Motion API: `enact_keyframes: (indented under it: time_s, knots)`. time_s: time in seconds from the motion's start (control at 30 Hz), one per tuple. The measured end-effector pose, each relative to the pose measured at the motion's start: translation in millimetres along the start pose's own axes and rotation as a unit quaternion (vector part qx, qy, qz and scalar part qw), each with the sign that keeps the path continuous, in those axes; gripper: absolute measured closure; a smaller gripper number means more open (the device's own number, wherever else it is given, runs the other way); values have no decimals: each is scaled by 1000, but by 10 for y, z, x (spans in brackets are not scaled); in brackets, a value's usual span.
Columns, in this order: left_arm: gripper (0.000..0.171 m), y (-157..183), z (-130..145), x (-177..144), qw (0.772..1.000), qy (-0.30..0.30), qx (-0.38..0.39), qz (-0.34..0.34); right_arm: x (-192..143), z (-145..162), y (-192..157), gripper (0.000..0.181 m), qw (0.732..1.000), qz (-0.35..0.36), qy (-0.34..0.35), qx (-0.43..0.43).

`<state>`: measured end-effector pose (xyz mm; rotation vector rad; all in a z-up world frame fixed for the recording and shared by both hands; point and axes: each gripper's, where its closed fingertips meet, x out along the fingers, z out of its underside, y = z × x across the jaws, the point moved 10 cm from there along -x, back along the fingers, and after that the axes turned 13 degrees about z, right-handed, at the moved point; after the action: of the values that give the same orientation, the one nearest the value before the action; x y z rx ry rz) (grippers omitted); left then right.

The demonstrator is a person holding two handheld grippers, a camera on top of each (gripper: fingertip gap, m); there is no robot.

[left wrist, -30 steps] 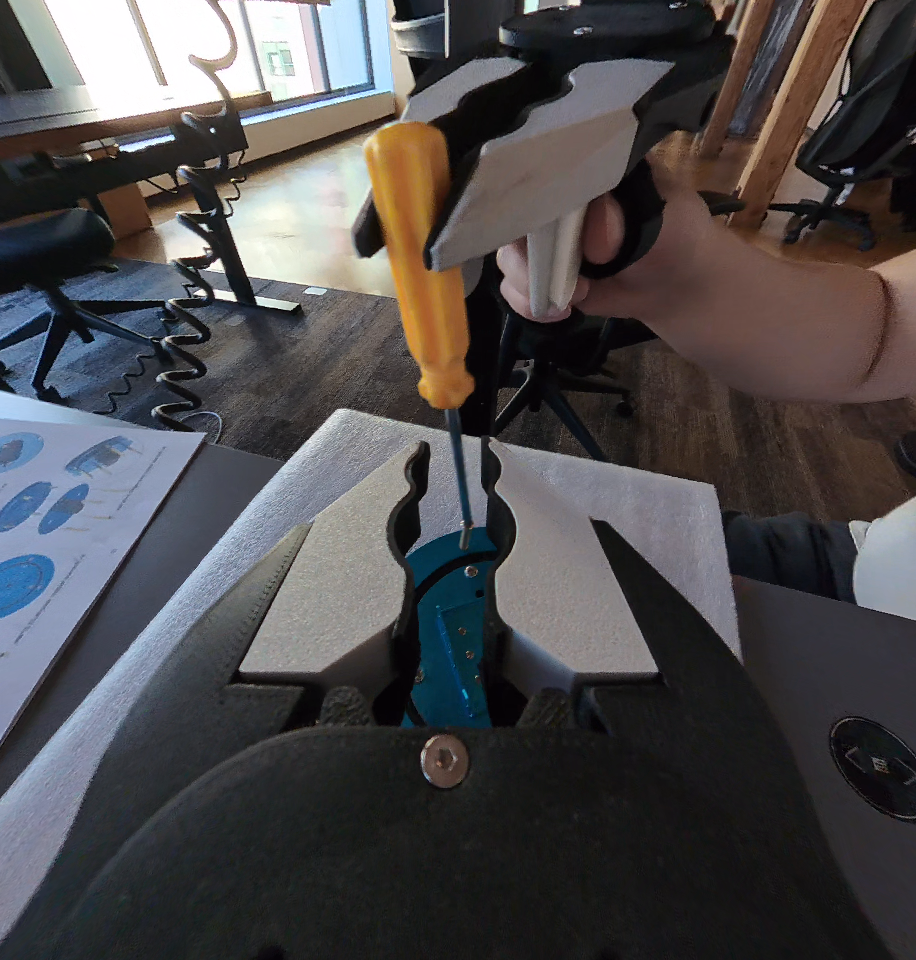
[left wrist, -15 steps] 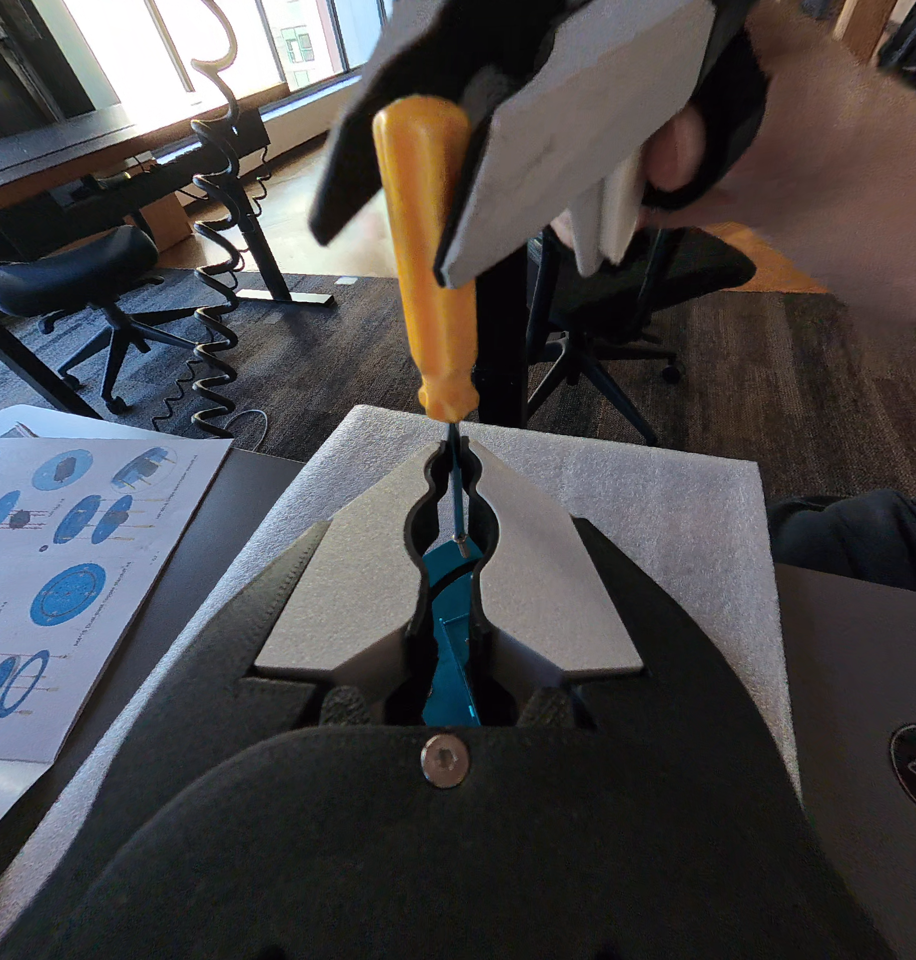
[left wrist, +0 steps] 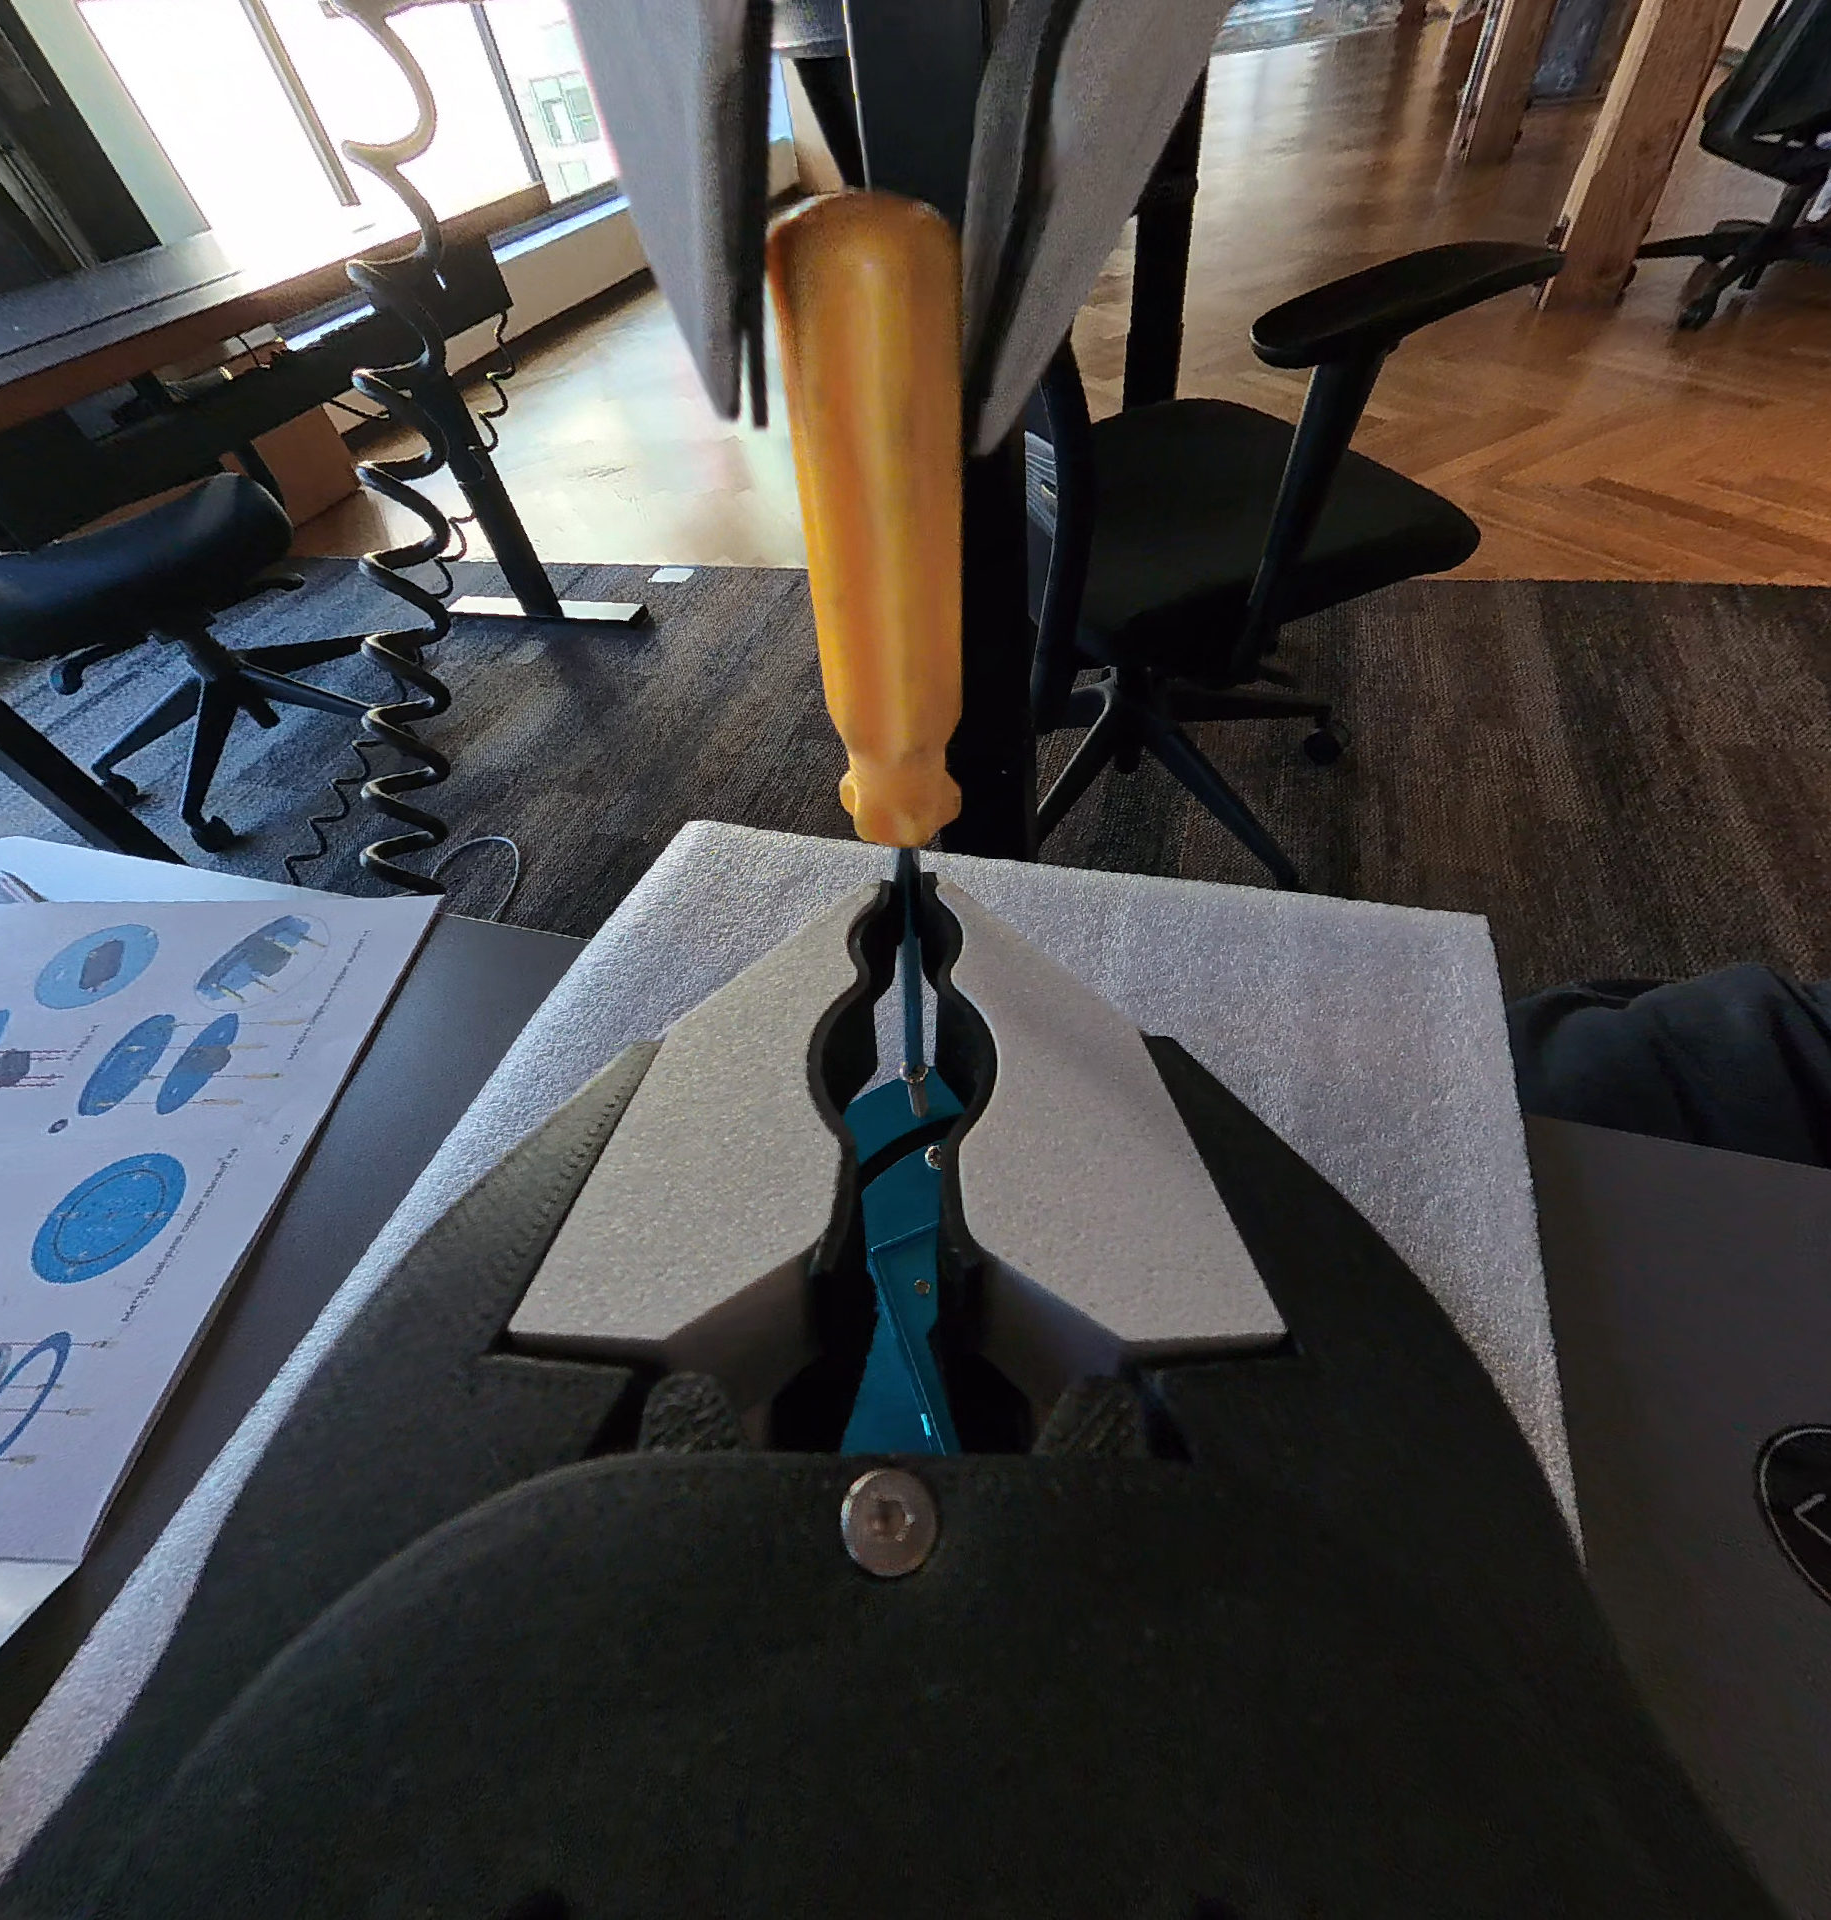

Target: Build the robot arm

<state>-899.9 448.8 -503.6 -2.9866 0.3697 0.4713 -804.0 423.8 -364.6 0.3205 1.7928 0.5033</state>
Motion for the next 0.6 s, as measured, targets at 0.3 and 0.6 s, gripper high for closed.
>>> enact_keyframes:
  time_s: [0.3, 0.6]
  knots:
    - [169, -25, 33, -79, 1000, -15, -5, 13, 57, -77, 47, 164, 998, -18, -32, 58]
    - [158, -49, 207, 8, 994, -102, -16, 26, 70, -89, 77, 165, 995, -45, -40, 73]
